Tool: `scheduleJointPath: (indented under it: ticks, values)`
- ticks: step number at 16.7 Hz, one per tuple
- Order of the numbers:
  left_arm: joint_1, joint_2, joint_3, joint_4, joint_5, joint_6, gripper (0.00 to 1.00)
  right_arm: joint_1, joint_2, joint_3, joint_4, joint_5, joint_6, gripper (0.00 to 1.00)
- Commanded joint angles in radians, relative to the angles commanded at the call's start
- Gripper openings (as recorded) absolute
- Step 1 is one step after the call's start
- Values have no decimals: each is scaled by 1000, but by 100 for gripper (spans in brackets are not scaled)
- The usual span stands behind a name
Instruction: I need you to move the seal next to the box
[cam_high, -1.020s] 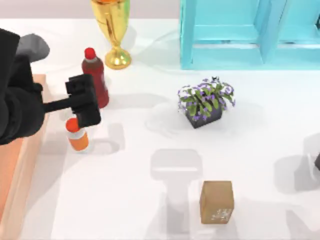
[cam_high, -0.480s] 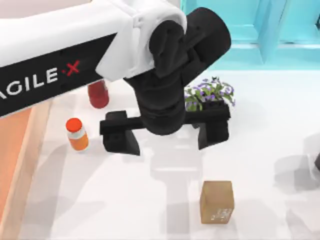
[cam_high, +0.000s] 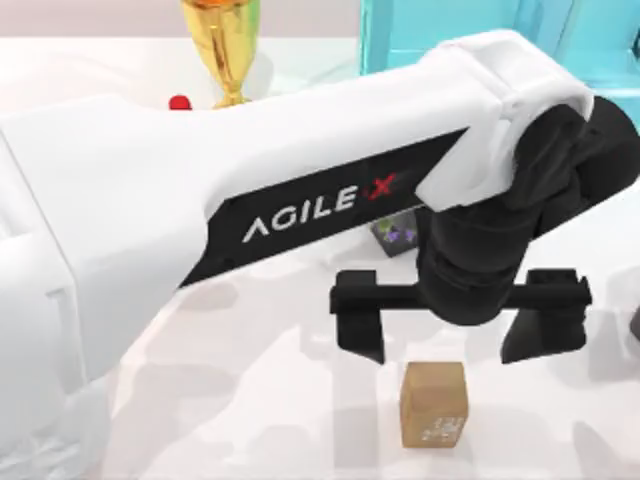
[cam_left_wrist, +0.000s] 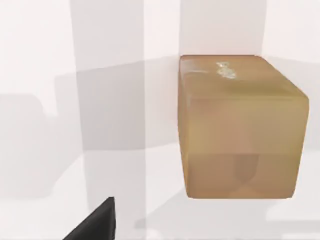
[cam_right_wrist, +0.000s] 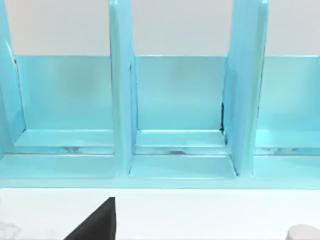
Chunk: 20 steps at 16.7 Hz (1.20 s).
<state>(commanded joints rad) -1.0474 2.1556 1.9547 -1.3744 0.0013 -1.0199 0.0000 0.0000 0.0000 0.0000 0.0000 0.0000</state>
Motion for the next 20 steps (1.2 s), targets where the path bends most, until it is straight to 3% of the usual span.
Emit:
scheduleJointPath:
  ticks: [8,16,20]
  values:
    - [0,5,-11,16,0,0,100,0,0,0,0,0,0,100]
    - [0,57,-273,335,1,2,100,0,0,0,0,0,0,100]
    - [-1,64,-300,363,1,1,100,0,0,0,0,0,0,100]
